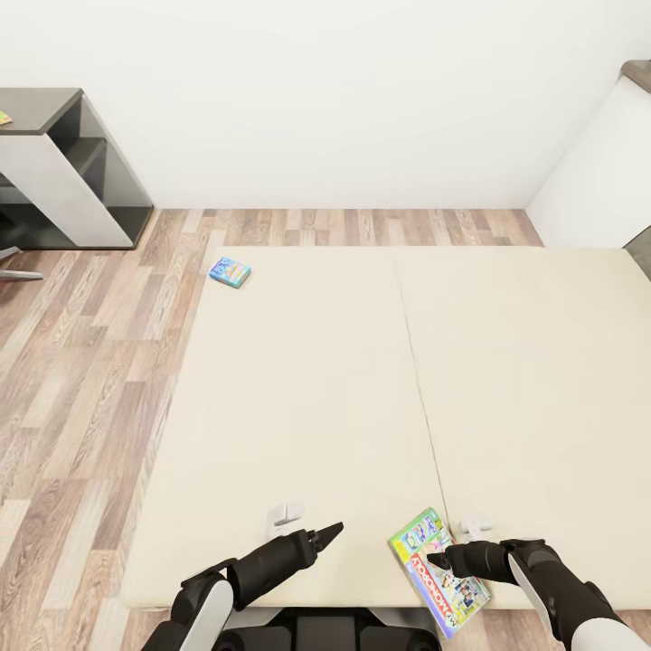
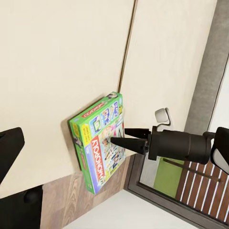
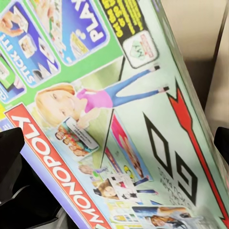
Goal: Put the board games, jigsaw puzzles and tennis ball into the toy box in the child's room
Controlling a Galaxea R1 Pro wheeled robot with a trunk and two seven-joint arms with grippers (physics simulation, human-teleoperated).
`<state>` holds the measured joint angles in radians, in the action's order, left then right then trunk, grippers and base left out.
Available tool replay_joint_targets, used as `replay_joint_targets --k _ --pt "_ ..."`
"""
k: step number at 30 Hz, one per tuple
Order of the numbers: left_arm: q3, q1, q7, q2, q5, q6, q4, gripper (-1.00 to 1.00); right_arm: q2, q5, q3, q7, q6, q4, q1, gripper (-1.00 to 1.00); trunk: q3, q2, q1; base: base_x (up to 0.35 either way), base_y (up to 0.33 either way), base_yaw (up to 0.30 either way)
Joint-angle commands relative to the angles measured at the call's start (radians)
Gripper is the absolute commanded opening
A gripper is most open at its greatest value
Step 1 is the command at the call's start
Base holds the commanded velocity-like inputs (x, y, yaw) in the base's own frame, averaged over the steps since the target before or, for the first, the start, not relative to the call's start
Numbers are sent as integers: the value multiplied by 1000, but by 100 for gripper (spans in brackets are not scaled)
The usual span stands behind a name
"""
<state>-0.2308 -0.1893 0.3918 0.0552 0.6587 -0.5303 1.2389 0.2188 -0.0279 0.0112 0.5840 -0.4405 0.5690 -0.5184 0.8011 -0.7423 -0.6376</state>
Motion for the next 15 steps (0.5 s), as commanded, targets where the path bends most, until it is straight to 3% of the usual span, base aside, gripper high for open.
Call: replay_joint_targets --k 1,15 --pt "1 0 -1 0 8 -8 1 100 1 -3 1 4 -5 2 0 100 1 -1 0 0 2 0" --pt "1 0 -1 1 7 -8 -1 100 1 -1 0 4 -5 2 0 100 1 -1 0 0 0 0"
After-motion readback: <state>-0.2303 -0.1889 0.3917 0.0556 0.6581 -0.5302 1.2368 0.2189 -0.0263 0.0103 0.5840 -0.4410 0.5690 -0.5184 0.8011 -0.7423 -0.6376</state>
